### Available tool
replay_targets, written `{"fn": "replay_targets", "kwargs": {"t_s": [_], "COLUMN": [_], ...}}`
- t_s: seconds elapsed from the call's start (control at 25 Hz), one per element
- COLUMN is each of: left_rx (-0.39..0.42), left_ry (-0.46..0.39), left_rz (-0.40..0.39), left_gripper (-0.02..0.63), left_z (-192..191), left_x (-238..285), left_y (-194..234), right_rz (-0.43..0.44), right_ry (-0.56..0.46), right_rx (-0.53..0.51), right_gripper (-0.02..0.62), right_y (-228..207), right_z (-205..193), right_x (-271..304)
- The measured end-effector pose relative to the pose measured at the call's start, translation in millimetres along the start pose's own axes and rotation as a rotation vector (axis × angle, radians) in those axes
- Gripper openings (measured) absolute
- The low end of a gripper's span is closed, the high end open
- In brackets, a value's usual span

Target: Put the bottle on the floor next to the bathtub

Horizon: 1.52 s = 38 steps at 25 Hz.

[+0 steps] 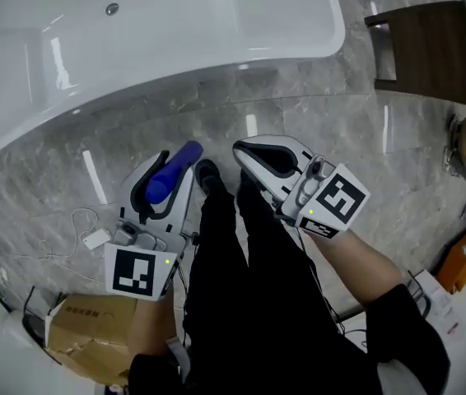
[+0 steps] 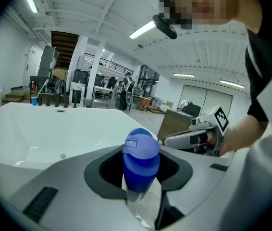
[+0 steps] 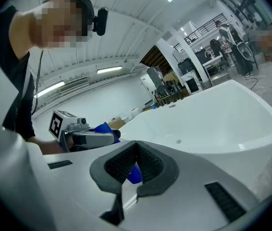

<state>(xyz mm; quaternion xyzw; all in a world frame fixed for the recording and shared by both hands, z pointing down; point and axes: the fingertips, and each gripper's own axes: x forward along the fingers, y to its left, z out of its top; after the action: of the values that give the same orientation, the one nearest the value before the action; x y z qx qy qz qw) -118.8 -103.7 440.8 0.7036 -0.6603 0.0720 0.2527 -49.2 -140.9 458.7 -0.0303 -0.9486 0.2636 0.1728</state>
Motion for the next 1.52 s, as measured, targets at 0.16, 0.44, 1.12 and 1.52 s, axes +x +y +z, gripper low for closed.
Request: {"fn": "replay_targets", "kwargs": {"t_s": [0.16,0.44,1.12,1.52], "left_rx": [0.019,0.016,0.169,0.266], "left_ry": [0.023,0.056,0.164,0.237], "left_rz": [-0.014,-0.016,-0.082,-0.218], "left_gripper": [0.152,0.152,0.152,0.152], "left_z": [-54.0,-147.3,-342.8,-434.8], "left_x": [37.9,101.8,207.1,265.7], "left_y": [5.4,26.5,101.8,143.7], "right_rz": [0.005,0.002,0.113,0.137], "right_ry": [0.003,0.082,0.123,0.097], "right_rx": [-0.013,0.007,-0.068,0.030], "right_gripper": [0.028,0.028,0.028,0.028], "right_y": [-37.3,-99.5,-202.9,-251.2], "right_z": [-45.5,-151.2,-248.7,-312.7], "right_x": [12.3,37.3,124.3,183.6]}}
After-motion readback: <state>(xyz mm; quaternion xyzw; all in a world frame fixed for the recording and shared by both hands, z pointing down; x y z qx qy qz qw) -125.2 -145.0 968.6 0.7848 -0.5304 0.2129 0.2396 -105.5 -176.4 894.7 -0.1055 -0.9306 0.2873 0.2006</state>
